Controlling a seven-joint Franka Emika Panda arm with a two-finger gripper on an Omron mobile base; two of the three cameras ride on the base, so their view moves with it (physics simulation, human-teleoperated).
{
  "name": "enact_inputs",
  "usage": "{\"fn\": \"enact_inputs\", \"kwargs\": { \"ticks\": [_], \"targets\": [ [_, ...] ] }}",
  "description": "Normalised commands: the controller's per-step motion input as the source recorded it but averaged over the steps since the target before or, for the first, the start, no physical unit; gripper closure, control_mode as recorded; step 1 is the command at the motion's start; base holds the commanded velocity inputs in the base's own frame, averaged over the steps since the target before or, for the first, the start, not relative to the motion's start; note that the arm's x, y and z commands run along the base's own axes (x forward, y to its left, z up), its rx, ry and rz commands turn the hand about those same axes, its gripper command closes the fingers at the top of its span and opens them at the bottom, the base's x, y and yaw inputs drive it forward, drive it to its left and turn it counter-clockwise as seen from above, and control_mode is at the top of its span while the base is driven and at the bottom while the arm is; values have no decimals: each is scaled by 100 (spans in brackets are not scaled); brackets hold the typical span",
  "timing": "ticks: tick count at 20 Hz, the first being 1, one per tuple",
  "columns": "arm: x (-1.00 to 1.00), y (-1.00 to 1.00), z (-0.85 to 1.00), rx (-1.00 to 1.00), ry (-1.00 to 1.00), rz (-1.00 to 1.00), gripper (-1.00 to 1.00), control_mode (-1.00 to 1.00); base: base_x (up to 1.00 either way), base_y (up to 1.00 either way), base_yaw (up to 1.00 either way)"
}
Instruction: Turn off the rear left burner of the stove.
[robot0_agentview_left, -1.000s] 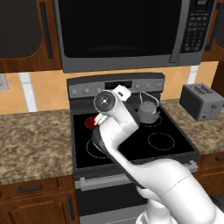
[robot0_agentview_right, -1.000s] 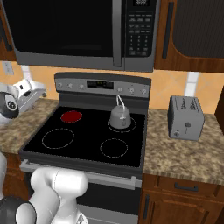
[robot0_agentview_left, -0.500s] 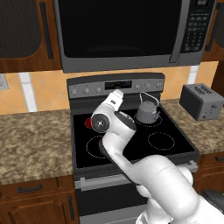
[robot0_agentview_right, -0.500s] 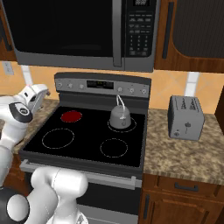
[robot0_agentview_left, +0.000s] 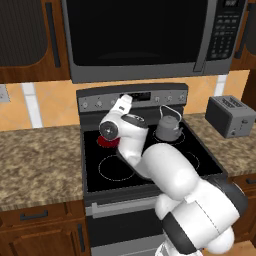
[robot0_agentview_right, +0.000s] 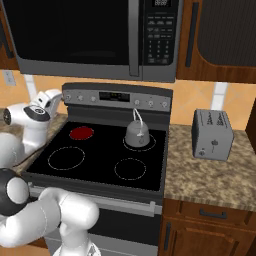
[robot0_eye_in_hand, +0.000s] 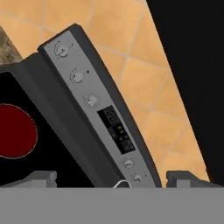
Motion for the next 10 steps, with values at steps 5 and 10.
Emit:
{"fn": "enact_inputs", "kwargs": {
  "ticks": [5,10],
  "targets": [
    [46,15,-18,-17,3,-2,-100,-100,0,0,0],
    [62,23,-13,-13,1,0,-100,-100,0,0,0]
  ]
}}
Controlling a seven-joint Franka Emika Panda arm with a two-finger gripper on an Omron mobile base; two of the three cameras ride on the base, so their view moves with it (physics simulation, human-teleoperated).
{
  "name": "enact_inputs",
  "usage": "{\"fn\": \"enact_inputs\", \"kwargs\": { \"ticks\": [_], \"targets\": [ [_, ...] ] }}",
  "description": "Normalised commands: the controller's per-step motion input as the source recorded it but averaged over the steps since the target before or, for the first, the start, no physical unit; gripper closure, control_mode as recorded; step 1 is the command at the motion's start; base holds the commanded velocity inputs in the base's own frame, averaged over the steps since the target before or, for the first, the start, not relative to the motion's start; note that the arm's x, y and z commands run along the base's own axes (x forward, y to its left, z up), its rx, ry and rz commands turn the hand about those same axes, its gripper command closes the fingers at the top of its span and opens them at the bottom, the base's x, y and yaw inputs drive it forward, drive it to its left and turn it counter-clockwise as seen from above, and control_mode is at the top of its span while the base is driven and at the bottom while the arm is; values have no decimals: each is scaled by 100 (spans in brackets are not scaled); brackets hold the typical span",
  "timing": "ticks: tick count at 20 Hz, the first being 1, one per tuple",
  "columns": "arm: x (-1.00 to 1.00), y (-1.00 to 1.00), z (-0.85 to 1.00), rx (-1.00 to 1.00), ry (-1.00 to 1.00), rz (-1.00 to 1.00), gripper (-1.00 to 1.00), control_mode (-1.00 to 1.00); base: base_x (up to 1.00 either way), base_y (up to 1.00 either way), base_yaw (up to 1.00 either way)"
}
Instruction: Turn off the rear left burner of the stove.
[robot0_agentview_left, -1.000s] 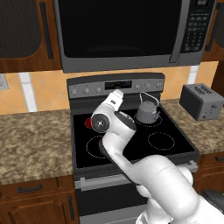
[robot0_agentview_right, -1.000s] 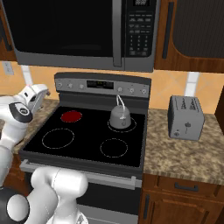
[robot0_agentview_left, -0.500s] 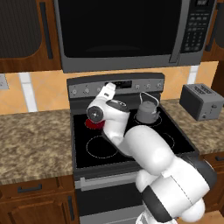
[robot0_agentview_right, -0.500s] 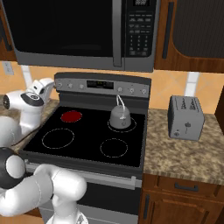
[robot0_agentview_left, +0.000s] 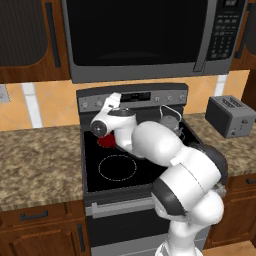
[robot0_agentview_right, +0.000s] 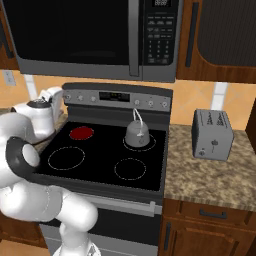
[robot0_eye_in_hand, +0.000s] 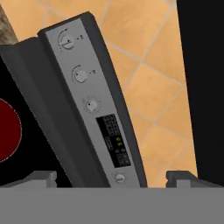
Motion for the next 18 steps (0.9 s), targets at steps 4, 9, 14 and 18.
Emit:
{"fn": "enact_inputs", "kwargs": {
  "ticks": [4,9,14,18],
  "targets": [
    [73,4,-2,-4,0,0,-100,-100,0,0,0],
    [44,1,-9,-1,0,0,-100,-100,0,0,0],
    [14,5,-12,-6,0,0,-100,-100,0,0,0],
    [18,0,-6,-2,0,0,-100,-100,0,0,0]
  ]
}}
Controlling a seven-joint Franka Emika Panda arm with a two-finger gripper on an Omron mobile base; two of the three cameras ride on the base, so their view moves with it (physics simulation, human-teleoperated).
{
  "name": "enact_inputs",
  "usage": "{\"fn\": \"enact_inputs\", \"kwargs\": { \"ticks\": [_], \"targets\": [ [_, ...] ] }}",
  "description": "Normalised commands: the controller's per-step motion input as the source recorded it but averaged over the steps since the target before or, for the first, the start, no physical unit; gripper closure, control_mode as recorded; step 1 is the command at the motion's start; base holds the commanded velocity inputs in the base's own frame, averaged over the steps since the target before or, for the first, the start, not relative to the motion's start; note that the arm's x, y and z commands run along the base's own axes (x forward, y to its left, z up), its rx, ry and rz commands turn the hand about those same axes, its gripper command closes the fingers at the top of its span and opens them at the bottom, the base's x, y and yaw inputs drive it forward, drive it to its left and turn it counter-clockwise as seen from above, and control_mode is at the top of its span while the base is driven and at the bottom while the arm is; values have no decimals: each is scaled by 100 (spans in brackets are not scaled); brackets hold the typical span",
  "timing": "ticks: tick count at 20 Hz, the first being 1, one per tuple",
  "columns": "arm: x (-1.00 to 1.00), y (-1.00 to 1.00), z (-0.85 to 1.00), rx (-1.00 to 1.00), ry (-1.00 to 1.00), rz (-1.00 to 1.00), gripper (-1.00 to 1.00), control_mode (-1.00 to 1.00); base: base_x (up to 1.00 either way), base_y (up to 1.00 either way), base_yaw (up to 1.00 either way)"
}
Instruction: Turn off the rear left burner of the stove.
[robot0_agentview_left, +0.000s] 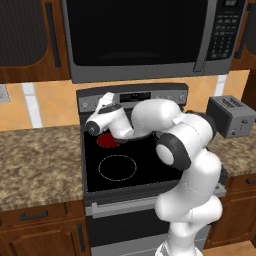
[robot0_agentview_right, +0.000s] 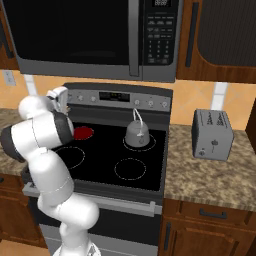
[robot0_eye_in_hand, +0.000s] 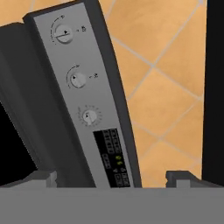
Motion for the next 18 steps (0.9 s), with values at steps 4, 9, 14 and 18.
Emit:
{"fn": "enact_inputs", "kwargs": {
  "ticks": [4,9,14,18],
  "targets": [
    [31,1,-16,-4,-1,0,-100,-100,0,0,0],
    [44,10,-9,0,-1,-1,-100,-100,0,0,0],
    [39,13,-7,0,0,0,-100,-100,0,0,0],
    [36,9,-10,-3,0,0,-100,-100,0,0,0]
  ]
}}
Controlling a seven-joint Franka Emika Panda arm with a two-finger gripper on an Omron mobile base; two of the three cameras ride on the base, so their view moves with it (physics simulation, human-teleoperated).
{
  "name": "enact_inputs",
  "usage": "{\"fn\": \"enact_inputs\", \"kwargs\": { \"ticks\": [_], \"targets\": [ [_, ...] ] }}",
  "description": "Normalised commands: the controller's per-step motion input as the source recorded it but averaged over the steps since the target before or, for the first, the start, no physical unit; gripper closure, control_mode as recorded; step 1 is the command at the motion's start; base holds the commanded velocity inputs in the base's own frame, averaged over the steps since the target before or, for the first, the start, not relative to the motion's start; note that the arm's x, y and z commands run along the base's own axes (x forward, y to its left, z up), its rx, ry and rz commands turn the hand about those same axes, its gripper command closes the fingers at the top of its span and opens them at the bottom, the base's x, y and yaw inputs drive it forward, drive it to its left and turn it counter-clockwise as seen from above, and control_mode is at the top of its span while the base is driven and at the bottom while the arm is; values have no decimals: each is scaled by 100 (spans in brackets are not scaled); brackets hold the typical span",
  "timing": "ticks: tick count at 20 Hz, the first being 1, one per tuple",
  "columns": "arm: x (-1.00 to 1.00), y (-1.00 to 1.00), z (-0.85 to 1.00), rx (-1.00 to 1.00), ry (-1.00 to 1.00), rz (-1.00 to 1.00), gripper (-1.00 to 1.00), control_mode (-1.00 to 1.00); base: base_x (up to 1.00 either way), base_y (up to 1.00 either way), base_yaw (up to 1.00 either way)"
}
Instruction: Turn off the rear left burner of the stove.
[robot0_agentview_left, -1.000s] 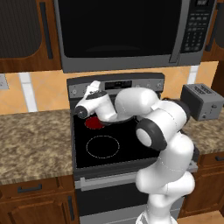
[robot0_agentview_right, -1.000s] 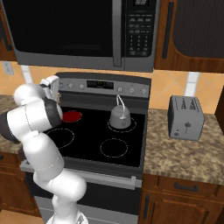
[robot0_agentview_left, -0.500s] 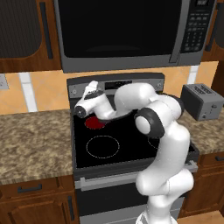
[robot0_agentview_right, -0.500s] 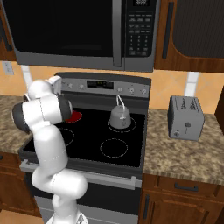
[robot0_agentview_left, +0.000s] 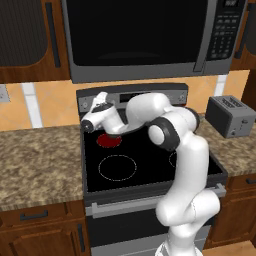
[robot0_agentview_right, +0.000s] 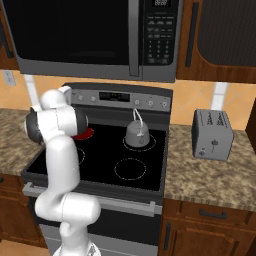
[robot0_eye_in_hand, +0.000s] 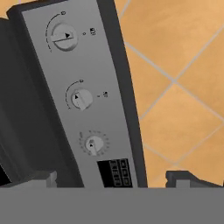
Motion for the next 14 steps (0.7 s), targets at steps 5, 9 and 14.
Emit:
{"fn": "enact_inputs", "kwargs": {
  "ticks": [5,9,14],
  "targets": [
    [39,1,-16,-7,0,0,-100,-100,0,0,0],
    [35,0,-14,-5,0,0,-100,-100,0,0,0],
    [29,0,-14,-5,0,0,-100,-100,0,0,0]
  ]
}}
